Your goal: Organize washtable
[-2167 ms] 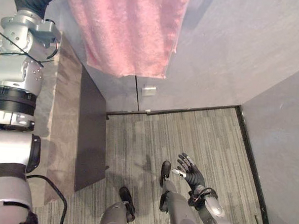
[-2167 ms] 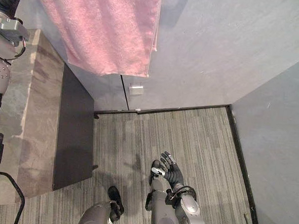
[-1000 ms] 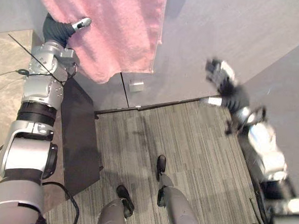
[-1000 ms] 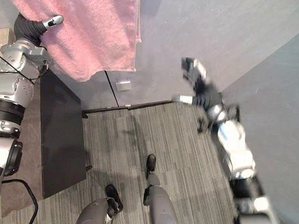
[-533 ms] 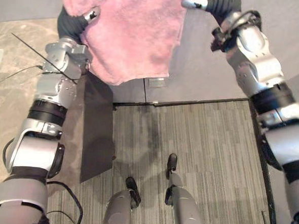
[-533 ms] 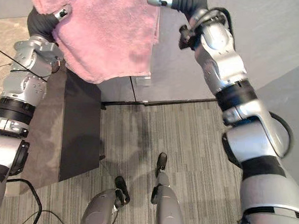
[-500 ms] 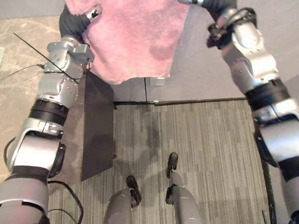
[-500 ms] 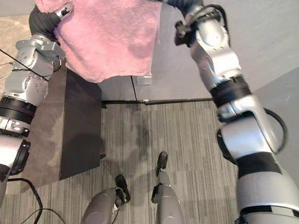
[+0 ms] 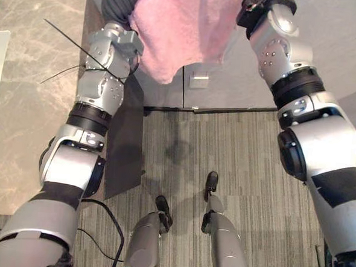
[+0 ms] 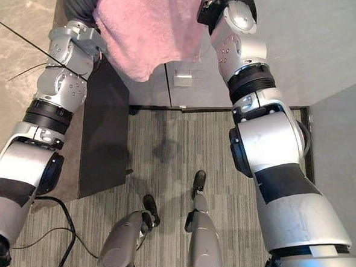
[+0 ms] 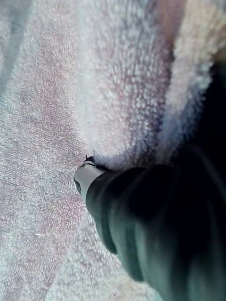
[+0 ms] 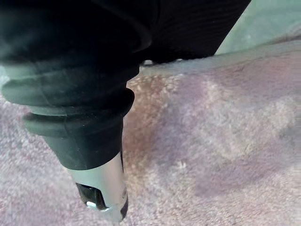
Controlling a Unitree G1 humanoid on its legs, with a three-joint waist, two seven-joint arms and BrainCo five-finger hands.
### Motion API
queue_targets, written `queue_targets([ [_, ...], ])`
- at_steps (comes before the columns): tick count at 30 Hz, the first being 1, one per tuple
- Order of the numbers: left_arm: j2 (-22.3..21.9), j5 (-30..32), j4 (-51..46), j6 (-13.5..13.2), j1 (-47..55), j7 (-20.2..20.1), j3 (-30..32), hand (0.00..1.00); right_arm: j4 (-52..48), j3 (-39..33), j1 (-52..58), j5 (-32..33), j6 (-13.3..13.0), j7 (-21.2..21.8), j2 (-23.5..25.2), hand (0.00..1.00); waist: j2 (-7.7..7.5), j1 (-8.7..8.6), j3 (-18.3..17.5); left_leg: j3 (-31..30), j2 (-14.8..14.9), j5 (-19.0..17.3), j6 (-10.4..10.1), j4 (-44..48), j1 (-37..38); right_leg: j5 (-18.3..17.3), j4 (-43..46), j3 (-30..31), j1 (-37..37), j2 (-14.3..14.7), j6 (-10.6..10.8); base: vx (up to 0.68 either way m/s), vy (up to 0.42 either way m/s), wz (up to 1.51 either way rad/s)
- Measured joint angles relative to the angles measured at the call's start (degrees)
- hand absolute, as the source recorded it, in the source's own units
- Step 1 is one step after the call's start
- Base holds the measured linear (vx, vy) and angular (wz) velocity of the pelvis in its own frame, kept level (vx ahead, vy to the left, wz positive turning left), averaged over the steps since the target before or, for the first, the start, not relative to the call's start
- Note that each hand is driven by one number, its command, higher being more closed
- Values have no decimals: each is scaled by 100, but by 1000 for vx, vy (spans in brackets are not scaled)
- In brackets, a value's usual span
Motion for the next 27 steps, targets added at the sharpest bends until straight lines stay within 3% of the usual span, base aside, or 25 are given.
queue_targets([
  [4, 54, 4, 0, 1, -32, 3, 9, 100, -64, -22, -177, -261, -1, -53, -57, 100, 2, -8, 3, 69, -12, -59, 64, 127, -26, -73, 0, 11, 0, -19, -229, -21, 78, -2],
  [9, 399, 46, -26, 1, -84, -80, 23, 100, -265, -18, -139, -672, -2, 5, -397, 100, 2, -29, 3, 100, -24, -94, 70, 219, -22, -73, 0, 34, 9, -9, -229, -31, 75, -5],
  [14, 403, 123, -28, -1, -258, -144, 105, 100, -551, -7, 2, -762, -7, 70, -478, 100, 1, -41, 3, 161, -9, -150, 97, 303, 29, -91, -1, 83, 76, -19, -251, -58, 74, -7],
  [16, 403, 124, -31, -1, -258, -161, 164, 100, -572, 37, 40, -762, -7, 85, -472, 100, -3, -19, 5, 188, -9, -186, 104, 358, 50, -328, -3, 39, 127, -39, -517, -85, 46, -3],
  [20, 414, 122, -35, -1, -257, -184, 213, 100, -745, 210, 179, -760, -11, 163, -467, 100, -8, -5, 7, 174, 31, -181, 90, 400, 61, -529, -17, -31, 170, -6, -405, -89, 31, 2],
  [27, 416, 122, 1, 5, -256, -261, 212, 100, -744, 230, 305, -760, -60, 279, -467, 100, -8, -12, 7, 129, 189, -221, 3, 376, 132, -415, -2, -143, 217, 90, -407, -7, 67, -3],
])
